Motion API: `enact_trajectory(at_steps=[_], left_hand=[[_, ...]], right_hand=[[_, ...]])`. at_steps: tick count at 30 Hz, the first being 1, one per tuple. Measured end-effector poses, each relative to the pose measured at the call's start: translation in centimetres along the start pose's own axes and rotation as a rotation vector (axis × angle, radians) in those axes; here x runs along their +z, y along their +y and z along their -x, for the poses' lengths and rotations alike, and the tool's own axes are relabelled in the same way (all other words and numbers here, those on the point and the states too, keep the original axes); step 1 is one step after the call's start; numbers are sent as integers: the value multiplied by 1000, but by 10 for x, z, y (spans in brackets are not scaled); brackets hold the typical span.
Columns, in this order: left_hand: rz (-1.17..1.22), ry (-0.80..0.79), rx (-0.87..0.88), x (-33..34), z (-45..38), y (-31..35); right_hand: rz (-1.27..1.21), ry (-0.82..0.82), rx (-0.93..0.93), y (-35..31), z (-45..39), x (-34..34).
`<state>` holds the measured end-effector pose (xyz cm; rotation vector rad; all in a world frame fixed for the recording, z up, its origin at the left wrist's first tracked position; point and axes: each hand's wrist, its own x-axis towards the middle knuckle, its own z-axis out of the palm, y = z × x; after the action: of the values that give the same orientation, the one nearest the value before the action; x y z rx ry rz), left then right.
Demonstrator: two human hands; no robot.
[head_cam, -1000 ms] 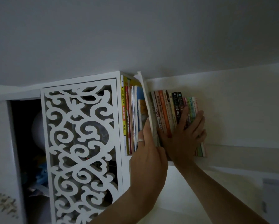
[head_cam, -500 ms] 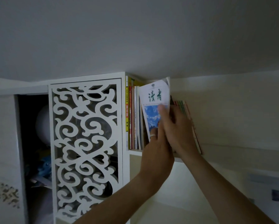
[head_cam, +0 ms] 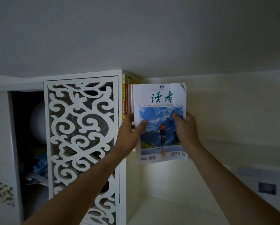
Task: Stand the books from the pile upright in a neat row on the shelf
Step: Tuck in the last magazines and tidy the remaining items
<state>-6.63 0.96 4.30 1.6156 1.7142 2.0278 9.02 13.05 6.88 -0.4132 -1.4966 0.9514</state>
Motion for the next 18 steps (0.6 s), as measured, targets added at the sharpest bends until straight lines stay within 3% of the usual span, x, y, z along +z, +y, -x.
enact_trajectory(at_steps=[2, 4, 7, 11, 13, 18], left_hand=[[146, -237, -110, -8, 4, 8], [97, -306, -122, -11, 9, 8], [-94, -135, -111, -12, 11, 5], [-276, 70, 8, -30, 16, 10], [-289, 110, 41, -37, 21, 18], [-437, 242, 123, -40, 29, 39]], right_hand=[[-36, -66, 4, 2, 0, 3], [-16, -132, -45, 2, 5, 7], [131, -109, -243, 8, 12, 12], [585, 255, -529, 33, 6, 11], [741, 344, -498, 44, -1, 15], [845, 219, -315, 57, -8, 37]])
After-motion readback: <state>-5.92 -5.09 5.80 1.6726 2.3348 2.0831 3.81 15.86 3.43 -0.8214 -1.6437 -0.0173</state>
